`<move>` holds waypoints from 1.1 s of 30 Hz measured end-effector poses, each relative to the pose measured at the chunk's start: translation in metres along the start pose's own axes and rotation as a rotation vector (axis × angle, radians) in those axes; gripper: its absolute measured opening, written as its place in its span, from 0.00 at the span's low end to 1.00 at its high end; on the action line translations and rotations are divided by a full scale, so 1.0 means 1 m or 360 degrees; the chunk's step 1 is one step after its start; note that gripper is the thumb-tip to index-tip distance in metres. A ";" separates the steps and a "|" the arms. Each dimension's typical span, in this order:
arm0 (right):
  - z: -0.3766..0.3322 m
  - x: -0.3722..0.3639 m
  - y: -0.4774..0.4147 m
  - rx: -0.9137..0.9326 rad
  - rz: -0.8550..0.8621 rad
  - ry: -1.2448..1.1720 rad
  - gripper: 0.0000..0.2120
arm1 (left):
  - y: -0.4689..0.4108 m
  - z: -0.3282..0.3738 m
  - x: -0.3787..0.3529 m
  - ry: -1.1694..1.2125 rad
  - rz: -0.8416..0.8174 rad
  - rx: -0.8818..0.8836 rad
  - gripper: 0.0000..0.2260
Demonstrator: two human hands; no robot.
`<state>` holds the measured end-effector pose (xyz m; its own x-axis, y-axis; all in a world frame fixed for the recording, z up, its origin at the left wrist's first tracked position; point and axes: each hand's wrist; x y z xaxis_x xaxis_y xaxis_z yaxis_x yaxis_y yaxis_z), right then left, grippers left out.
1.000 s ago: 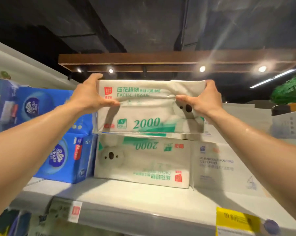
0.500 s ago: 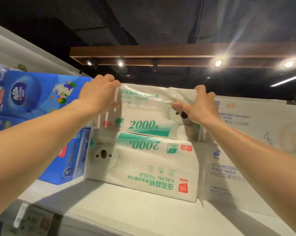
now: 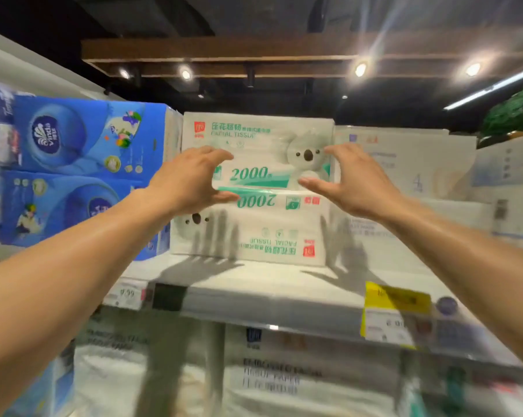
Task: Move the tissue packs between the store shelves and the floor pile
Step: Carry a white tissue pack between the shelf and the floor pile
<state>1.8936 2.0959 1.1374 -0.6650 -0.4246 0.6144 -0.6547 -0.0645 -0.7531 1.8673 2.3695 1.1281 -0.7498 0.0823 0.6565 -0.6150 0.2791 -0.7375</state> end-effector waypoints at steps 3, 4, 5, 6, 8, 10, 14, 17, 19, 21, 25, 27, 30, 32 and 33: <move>-0.010 0.017 0.077 -0.0048 -0.0104 0.0017 0.38 | 0.040 0.026 0.010 0.0223 -0.0053 -0.0134 0.37; -0.013 0.022 0.104 -0.0080 -0.0112 0.0004 0.38 | 0.055 0.036 0.011 0.0292 -0.0069 -0.0206 0.37; -0.015 0.027 0.131 -0.0104 -0.0112 0.0005 0.38 | 0.071 0.048 0.013 0.0358 -0.0095 -0.0279 0.38; -0.015 0.031 0.159 -0.0133 -0.0115 0.0013 0.37 | 0.089 0.061 0.013 0.0430 -0.0129 -0.0356 0.38; -0.012 0.040 0.216 -0.0241 -0.0158 0.0016 0.37 | 0.126 0.090 0.016 0.0588 -0.0224 -0.0517 0.41; -0.002 0.050 0.276 -0.0363 -0.0255 0.0037 0.38 | 0.162 0.122 0.018 0.0741 -0.0337 -0.0636 0.43; 0.035 0.074 0.402 -0.0754 -0.0502 0.0136 0.40 | 0.229 0.201 0.002 0.0945 -0.0560 -0.0846 0.43; 0.072 0.104 0.501 -0.1108 -0.0540 0.0154 0.35 | 0.273 0.279 -0.009 0.1102 -0.0717 -0.0989 0.40; 0.094 0.131 0.569 -0.1343 -0.0511 0.0165 0.33 | 0.306 0.339 -0.014 0.1189 -0.0849 -0.1106 0.40; 0.116 0.166 0.633 -0.1573 -0.0519 0.0187 0.32 | 0.339 0.407 -0.014 0.1267 -0.0996 -0.1233 0.40; 0.154 0.252 0.747 -0.1919 -0.0596 0.0278 0.43 | 0.408 0.551 -0.002 0.1456 -0.1223 -0.1387 0.40; 0.174 0.305 0.801 -0.2046 -0.0516 0.0294 0.37 | 0.437 0.630 0.014 0.1507 -0.1327 -0.1474 0.38; 0.200 0.384 0.872 -0.2295 -0.0481 0.0359 0.33 | 0.468 0.743 0.044 0.1598 -0.1409 -0.1592 0.37; 0.217 0.436 0.914 -0.2472 -0.0416 0.0450 0.42 | 0.482 0.811 0.066 0.1673 -0.1438 -0.1655 0.38; 0.227 0.460 0.934 -0.2496 -0.0374 0.0522 0.50 | 0.488 0.844 0.076 0.1703 -0.1461 -0.1705 0.38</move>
<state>1.0576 1.6356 0.6639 -0.4119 -0.3247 0.8514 -0.3148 0.9275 0.2014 1.3039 1.7049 0.6843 0.4546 -0.0371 0.8899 0.0368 0.9991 0.0229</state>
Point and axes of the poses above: each hand's wrist, its own y-axis away from the middle knuckle, its own x-axis out of the back of the hand, z = x × y, and after that the axes turned 8 degrees about -x, right-handed
